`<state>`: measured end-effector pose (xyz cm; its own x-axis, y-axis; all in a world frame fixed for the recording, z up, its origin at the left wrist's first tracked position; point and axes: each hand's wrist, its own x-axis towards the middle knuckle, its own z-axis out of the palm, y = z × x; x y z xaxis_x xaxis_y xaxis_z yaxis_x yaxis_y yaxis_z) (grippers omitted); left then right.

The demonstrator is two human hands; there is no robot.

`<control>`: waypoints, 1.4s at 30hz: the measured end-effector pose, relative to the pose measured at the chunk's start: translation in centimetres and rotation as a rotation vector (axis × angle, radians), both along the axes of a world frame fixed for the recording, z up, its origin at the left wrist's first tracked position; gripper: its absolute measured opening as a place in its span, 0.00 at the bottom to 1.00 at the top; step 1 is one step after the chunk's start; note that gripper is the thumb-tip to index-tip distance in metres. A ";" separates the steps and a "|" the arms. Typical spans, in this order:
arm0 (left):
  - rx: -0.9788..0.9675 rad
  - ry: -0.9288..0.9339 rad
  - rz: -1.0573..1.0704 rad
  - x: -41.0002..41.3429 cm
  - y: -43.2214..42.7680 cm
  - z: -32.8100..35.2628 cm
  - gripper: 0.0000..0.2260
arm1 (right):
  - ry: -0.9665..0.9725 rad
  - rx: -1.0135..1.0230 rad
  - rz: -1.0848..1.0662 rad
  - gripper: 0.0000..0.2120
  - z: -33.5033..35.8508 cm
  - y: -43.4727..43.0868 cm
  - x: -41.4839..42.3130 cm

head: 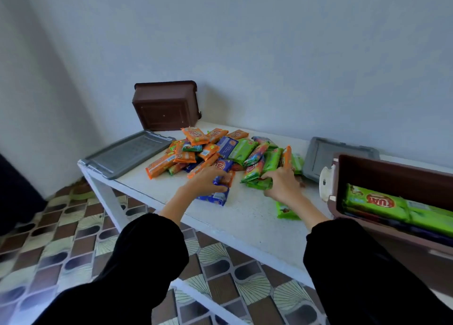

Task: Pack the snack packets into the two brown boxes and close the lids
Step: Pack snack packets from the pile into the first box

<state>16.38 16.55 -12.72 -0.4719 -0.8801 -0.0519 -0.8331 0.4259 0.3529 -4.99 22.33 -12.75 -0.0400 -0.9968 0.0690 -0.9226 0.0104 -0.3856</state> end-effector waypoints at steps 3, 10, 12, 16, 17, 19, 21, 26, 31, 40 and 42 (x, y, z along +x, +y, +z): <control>0.019 -0.016 0.025 1.2 0.2 -3.1 0.22 | 0.052 0.121 -0.117 0.23 -2.0 0.7 -1.0; -0.089 -0.095 0.036 1.0 1.6 -5.3 0.23 | -0.036 0.103 -0.150 0.23 -3.4 1.0 -1.0; -0.095 -0.140 0.039 0.7 2.1 -5.3 0.24 | -0.037 0.114 -0.125 0.23 -3.4 1.2 -0.6; -0.096 -0.324 0.057 -0.8 3.8 -4.8 0.29 | -0.064 0.127 0.005 0.27 -3.3 1.7 0.0; -0.093 -0.364 0.052 -1.1 4.1 -4.7 0.31 | -0.061 0.141 0.063 0.29 -3.1 1.9 0.1; -0.088 -0.402 0.040 -1.2 4.1 -4.4 0.32 | -0.043 0.181 0.193 0.33 -2.6 2.1 0.3; -0.083 -0.406 0.028 -0.8 3.6 -3.8 0.30 | -0.046 0.232 0.294 0.34 -2.2 2.4 0.5; 0.021 -0.364 -0.023 0.1 2.2 -2.4 0.30 | 0.025 0.260 0.304 0.34 -1.8 2.4 0.3; 0.100 -0.253 -0.088 1.0 1.5 -2.1 0.30 | 0.053 0.247 0.221 0.35 -1.8 2.6 0.2; -0.015 -0.131 -0.154 0.5 1.1 0.5 0.28 | 0.020 0.158 0.154 0.34 1.7 3.0 0.9; -0.047 -0.112 -0.183 -0.6 1.0 2.8 0.28 | 0.003 0.073 0.110 0.35 4.0 3.3 0.3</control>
<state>15.75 17.59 -9.89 -0.6175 -0.7830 -0.0740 -0.7734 0.5874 0.2383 -4.73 25.62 -8.78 0.0702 -0.9975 -0.0037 -0.9207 -0.0633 -0.3852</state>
